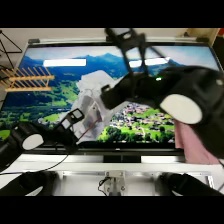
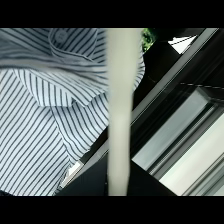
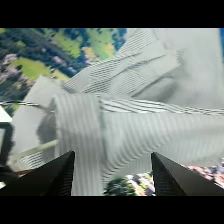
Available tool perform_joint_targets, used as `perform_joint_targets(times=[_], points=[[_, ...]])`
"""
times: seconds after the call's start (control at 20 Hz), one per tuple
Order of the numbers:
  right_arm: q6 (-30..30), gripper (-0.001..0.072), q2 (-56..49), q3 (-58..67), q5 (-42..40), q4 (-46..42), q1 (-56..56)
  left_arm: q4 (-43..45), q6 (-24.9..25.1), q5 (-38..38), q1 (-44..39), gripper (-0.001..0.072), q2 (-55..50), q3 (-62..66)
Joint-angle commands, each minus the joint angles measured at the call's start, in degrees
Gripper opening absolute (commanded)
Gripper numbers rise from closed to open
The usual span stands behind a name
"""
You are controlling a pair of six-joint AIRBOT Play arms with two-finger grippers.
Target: Fold the shirts.
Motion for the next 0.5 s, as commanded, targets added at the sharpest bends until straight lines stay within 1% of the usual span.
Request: perform_joint_targets(times=[0.0, 0.05, 0.1, 0.2, 0.25, 0.3, 0.4, 0.45], points=[[5.92, 0.059, 4.39, 0.0, 5.6, -12.2, -6.4, 0.02, -0.13, 0.17, 0.04, 0.0047, -0.02, 0.2], [5.88, 0.0592, 4.92, 0.0, 7.91, -12.41, -11.69, 0.02, -0.09, 0.17, 0.04, 0.0047, -0.02, 0.2], [5.88, 0.067, 4.81, -0.07, 9.9, -11.34, -17.57, 0.02, 0.55, 0.15, 0.04, 0.0047, -0.02, 0.2], [2.86, 0.0668, 3.13, -0.66, 12.96, -4.42, -30.64, 0.04, 0.76, 0.15, 0.04, 0.0048, -0.07, 0.2], [-1.49, 0.0666, 1.68, -1.22, 14.43, 0.24, -36.33, 0.04, 0.81, 0.09, 0.02, 0.0047, -0.07, 0.2], [-9.94, 0.0665, 0.2, -1.51, 16.33, 4.24, -39.87, 0.04, 1.79, -0.48, 0.04, 0.0048, -0.07, 0.2], [-33.57, 0.0664, -3.39, -1.55, 22.84, 9.29, -42.23, 0.59, 4.22, -2.71, 0.02, 0.0047, -0.13, 0.2], [-45.59, 0.0664, -5.11, -1.55, 26.16, 11.65, -41.68, 1.68, 4.22, -3.61, 0.02, 0.0048, -0.13, 0.2]])
